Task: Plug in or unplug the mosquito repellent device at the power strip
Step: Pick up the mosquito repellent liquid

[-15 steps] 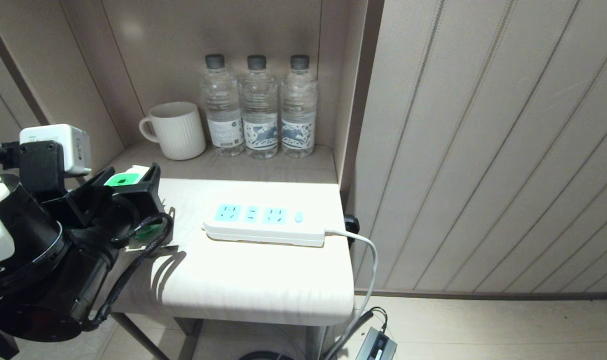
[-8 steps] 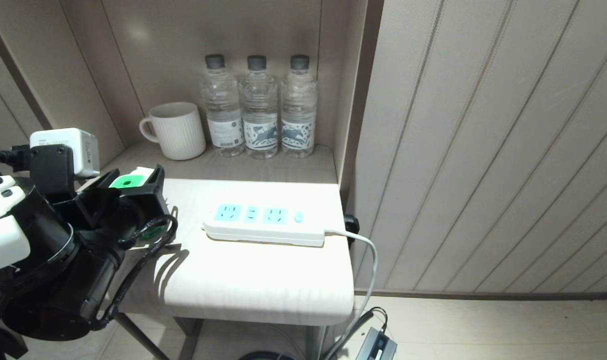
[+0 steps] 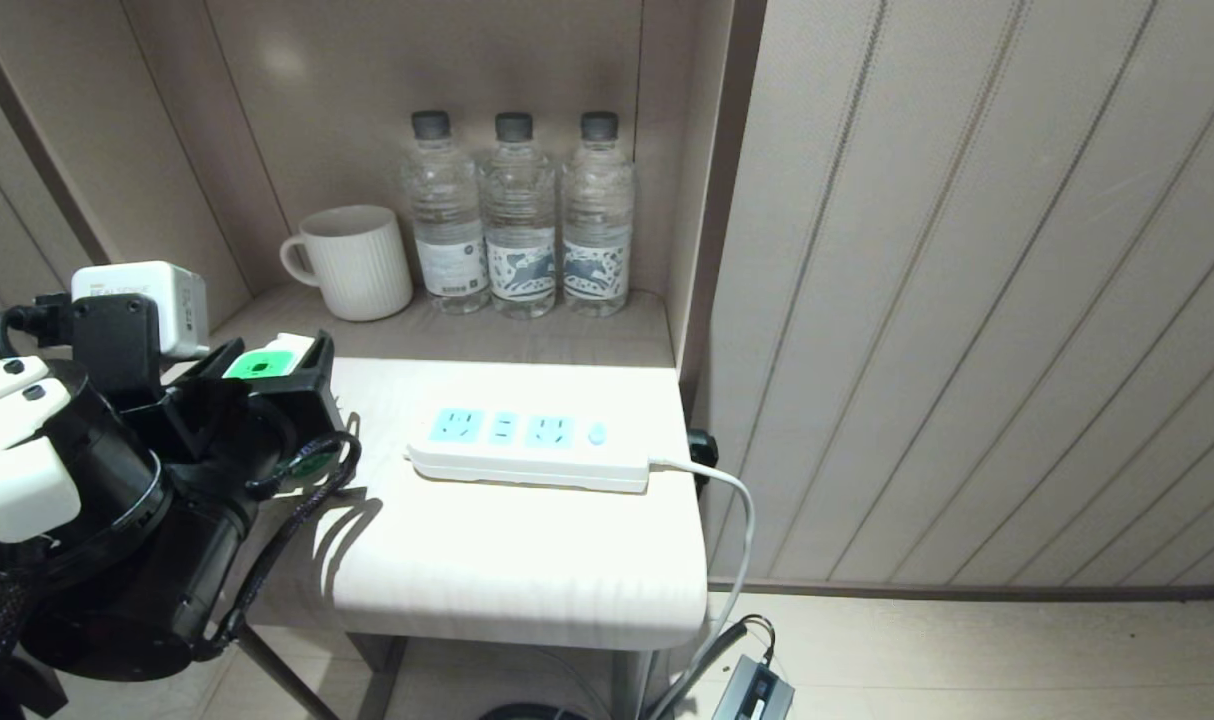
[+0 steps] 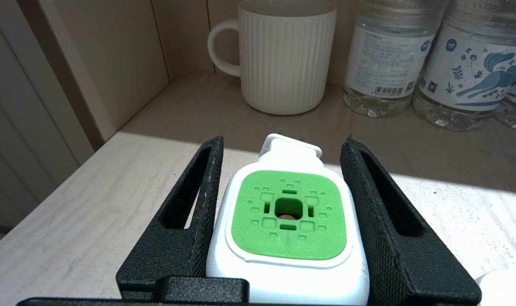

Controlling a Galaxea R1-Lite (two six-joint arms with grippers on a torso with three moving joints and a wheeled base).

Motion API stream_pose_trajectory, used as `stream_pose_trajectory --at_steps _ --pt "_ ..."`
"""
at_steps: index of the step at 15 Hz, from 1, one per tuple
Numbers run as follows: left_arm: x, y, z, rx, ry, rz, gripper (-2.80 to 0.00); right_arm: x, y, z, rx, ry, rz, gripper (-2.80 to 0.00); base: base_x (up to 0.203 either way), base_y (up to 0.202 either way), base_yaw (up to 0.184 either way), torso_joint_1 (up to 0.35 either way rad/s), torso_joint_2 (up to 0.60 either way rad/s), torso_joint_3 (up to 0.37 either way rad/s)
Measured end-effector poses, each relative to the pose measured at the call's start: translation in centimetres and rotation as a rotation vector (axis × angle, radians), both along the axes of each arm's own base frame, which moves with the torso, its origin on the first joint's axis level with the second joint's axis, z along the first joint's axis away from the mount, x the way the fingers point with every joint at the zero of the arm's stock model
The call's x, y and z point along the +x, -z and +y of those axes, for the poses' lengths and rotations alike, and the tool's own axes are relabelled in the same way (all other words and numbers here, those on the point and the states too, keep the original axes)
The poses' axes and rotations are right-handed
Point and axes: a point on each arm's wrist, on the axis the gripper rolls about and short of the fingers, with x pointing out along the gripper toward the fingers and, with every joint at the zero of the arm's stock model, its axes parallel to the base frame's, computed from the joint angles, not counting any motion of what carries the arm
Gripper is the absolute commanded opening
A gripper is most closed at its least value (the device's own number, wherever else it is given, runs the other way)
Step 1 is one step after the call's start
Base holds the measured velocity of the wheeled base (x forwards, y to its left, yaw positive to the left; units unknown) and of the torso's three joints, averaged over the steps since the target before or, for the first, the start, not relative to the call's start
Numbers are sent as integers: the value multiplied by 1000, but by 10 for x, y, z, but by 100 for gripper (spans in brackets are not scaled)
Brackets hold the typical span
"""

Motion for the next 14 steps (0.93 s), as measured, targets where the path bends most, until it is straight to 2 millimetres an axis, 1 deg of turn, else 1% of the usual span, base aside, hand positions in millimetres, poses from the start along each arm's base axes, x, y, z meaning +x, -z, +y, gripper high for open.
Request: stream_pose_trajectory --at_steps 14 --pt "-3 5 0 0 5 -3 -280 0 0 0 0 0 0 -280 0 0 0 0 0 0"
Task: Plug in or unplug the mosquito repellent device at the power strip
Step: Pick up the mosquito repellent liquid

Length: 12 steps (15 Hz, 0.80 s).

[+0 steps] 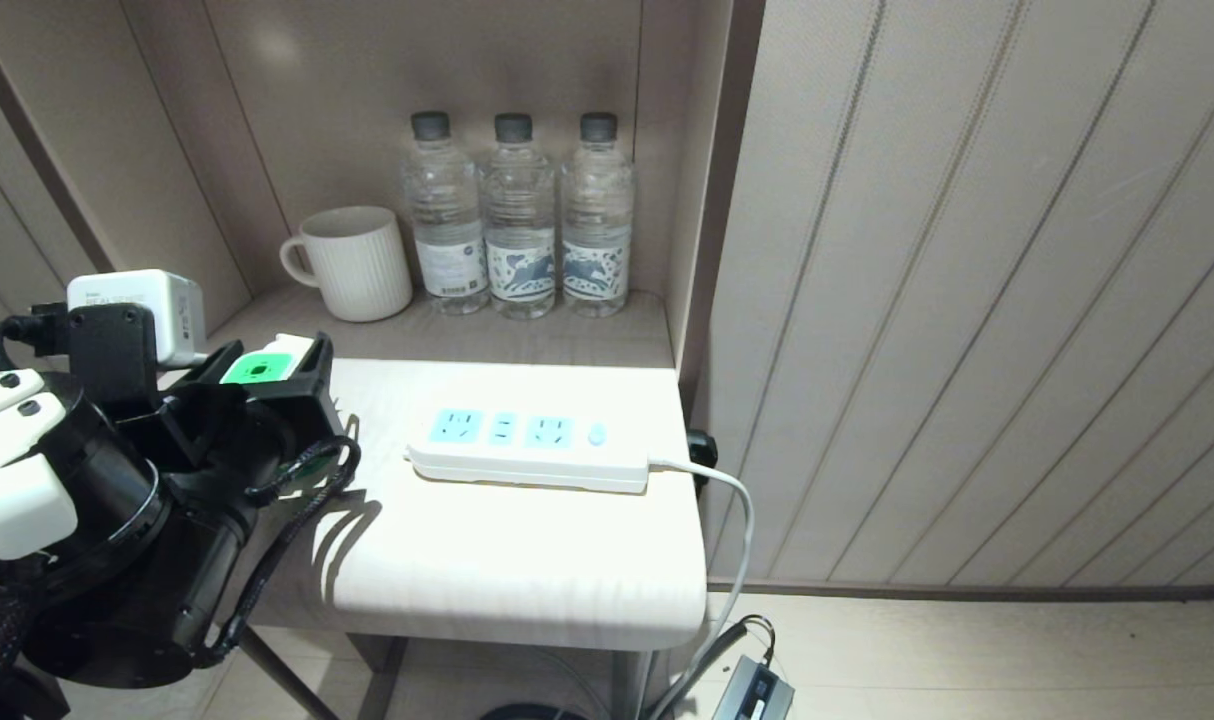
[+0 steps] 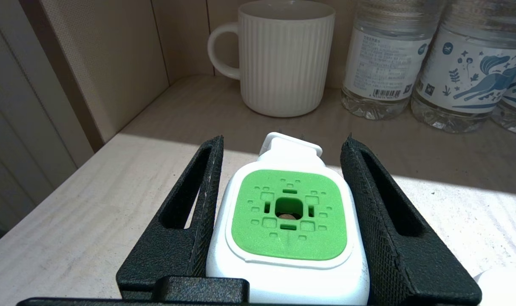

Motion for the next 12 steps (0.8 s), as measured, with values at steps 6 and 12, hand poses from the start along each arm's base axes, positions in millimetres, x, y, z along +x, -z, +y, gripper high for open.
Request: stream_pose_trajectory --at_steps 6,12 --pt "-2 0 1 -2 3 -1 -280 0 0 0 0 0 0 -280 0 0 0 0 0 0" --pt "-7 0 -3 -5 26 -8 -280 0 0 0 0 0 0 -280 0 0 0 0 0 0"
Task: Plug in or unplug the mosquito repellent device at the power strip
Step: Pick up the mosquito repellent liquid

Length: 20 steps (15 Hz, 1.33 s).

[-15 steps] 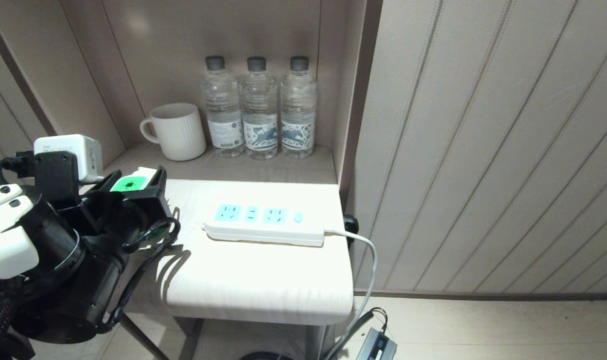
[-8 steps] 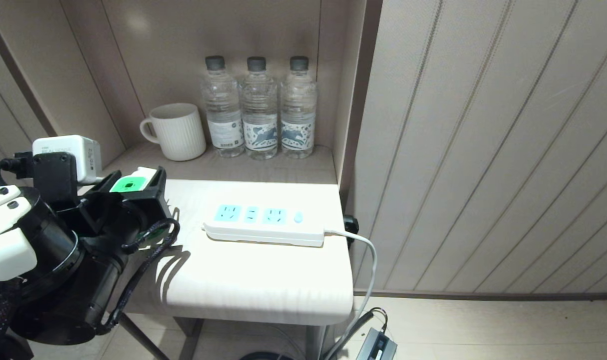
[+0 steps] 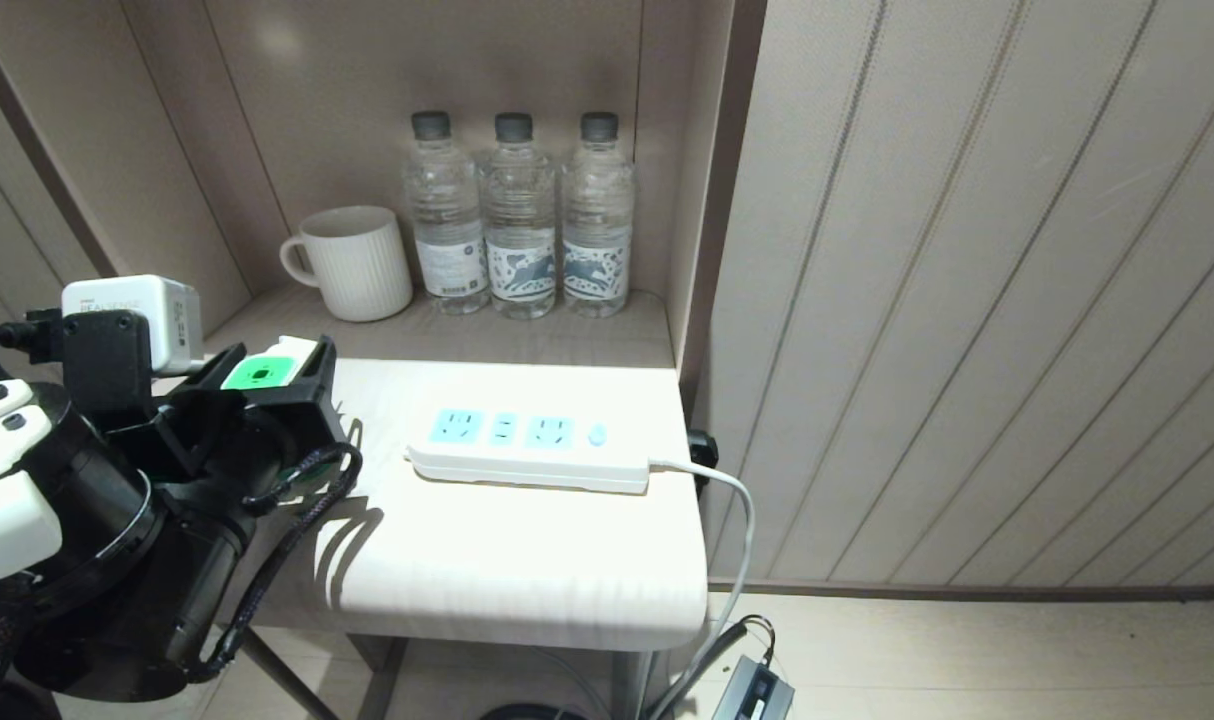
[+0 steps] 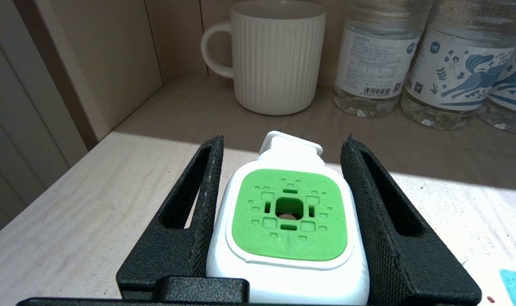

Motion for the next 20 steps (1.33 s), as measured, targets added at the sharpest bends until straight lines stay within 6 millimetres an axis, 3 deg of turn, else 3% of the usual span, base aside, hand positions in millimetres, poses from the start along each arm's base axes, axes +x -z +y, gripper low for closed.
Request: stream_pose_trajectory --at_steps 20 --pt "-4 5 3 -8 3 -9 -280 0 0 0 0 -1 0 -280 0 0 0 0 0 0"
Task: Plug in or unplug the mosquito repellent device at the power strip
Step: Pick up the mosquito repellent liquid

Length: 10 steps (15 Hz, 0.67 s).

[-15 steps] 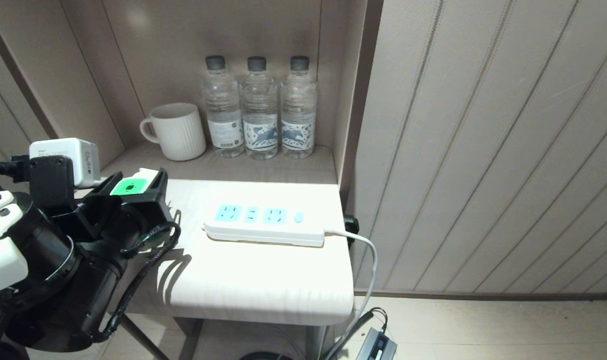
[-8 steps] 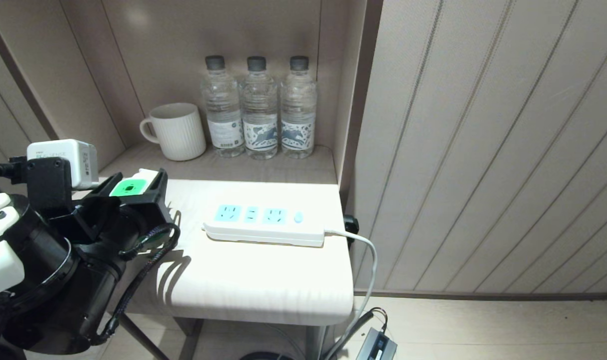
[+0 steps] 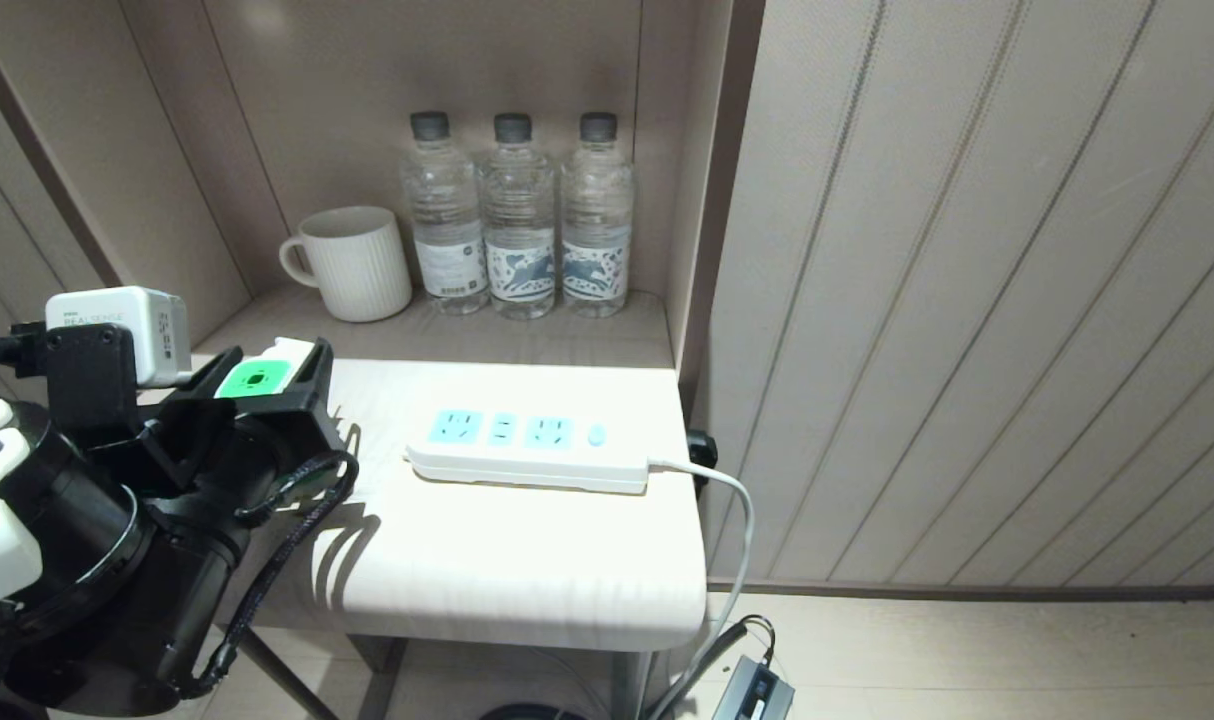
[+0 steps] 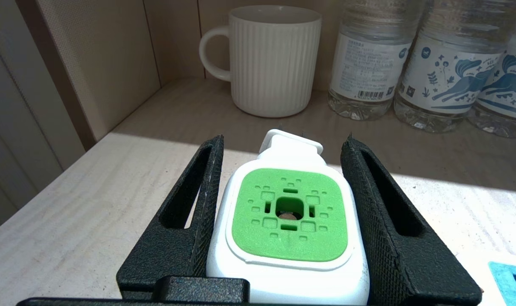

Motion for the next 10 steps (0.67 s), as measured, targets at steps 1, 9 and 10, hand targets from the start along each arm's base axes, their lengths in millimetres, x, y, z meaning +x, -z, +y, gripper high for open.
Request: stream_pose_trajectory --at_steps 1,9,10 --pt "0 0 0 0 0 1 -280 0 0 0 0 0 0 -280 0 0 0 0 0 0" --pt "1 2 -1 5 0 8 -280 0 0 0 0 0 0 -280 0 0 0 0 0 0" --pt "1 2 -1 6 0 9 -280 0 0 0 0 1 0 -280 0 0 0 0 0 0"
